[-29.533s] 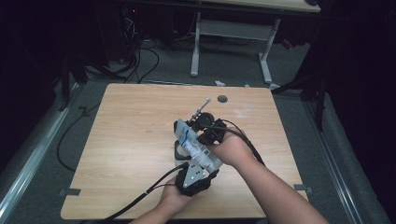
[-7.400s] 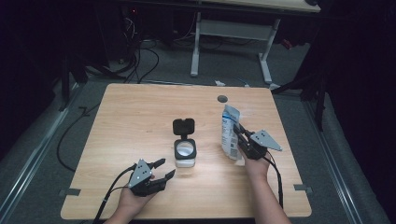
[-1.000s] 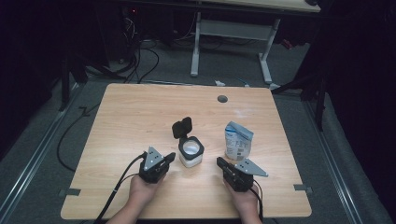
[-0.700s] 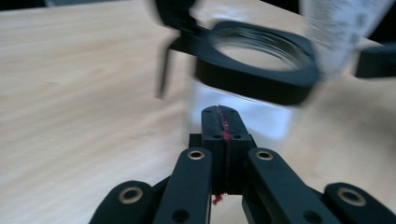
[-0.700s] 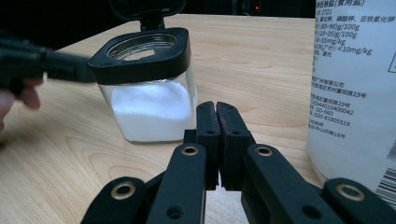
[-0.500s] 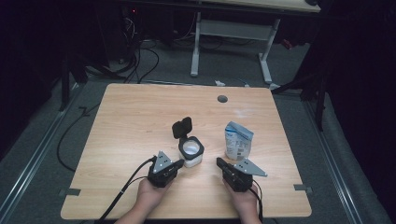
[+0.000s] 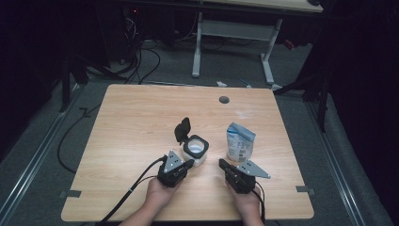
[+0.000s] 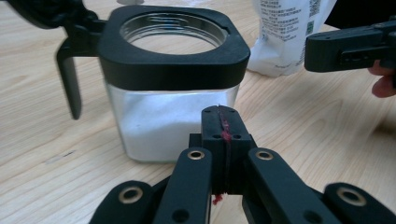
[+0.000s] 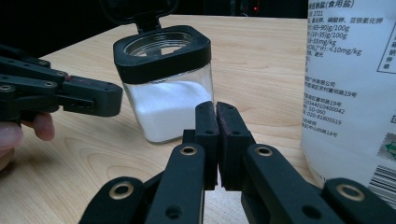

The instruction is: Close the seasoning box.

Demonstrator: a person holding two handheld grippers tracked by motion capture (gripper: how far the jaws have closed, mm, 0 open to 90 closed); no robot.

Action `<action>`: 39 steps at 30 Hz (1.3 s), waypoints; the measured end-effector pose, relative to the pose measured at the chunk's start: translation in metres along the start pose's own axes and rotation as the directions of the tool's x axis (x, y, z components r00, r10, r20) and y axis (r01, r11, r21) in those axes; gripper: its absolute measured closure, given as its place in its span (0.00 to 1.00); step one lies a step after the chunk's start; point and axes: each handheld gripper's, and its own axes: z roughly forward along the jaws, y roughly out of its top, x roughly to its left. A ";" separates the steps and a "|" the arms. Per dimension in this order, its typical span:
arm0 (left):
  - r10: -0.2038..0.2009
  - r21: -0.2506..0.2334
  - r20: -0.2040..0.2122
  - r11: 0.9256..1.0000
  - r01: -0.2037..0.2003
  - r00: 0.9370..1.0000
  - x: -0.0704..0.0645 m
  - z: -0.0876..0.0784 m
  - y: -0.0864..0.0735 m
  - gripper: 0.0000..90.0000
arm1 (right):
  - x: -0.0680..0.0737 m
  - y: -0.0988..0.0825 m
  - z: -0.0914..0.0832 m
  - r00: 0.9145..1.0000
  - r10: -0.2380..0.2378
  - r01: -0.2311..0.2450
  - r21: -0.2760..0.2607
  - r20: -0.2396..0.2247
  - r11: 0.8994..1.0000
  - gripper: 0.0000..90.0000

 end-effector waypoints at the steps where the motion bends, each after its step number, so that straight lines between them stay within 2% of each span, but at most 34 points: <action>1: 0.005 -0.001 -0.010 1.000 -0.005 1.000 0.003 -0.003 -0.001 1.00 | 0.000 0.000 0.000 1.000 0.003 -0.003 0.001 0.001 1.000 0.98; 5: -0.011 -0.005 -0.060 1.000 0.010 0.998 0.021 -0.018 -0.006 0.99 | 0.001 -0.001 0.003 1.000 0.001 -0.001 0.010 0.011 1.000 1.00; 10: -0.023 -0.020 -0.118 1.000 0.021 0.993 0.042 -0.032 -0.005 0.98 | 0.002 0.001 0.010 1.000 -0.007 0.006 0.026 0.022 1.000 1.00; 16: -0.046 -0.057 -0.163 0.998 0.037 0.985 0.063 -0.039 0.003 0.98 | -0.001 0.003 0.019 0.999 -0.027 0.025 0.048 0.040 0.999 1.00; 18: -0.045 -0.054 -0.172 0.998 0.036 0.984 0.068 -0.038 0.007 1.00 | -0.001 0.007 0.021 0.998 -0.036 0.034 0.053 0.045 0.998 1.00; 22: -0.051 -0.074 -0.182 0.997 0.038 0.982 0.072 -0.037 0.019 1.00 | -0.002 0.013 0.026 0.998 -0.040 0.037 0.054 0.050 0.998 1.00; 26: -0.046 -0.087 -0.178 0.996 0.031 0.983 0.072 -0.033 0.031 1.00 | 0.000 0.017 0.032 0.997 -0.055 0.053 0.058 0.049 0.997 1.00; 34: -0.047 -0.100 -0.179 0.995 0.029 0.983 0.074 -0.028 0.047 1.00 | -0.001 0.019 0.039 0.998 -0.039 0.035 0.062 0.051 0.997 1.00; 39: -0.044 -0.111 -0.158 0.994 0.027 0.987 0.070 -0.023 0.054 1.00 | -0.001 0.019 0.043 0.998 -0.044 0.041 0.071 0.048 0.997 1.00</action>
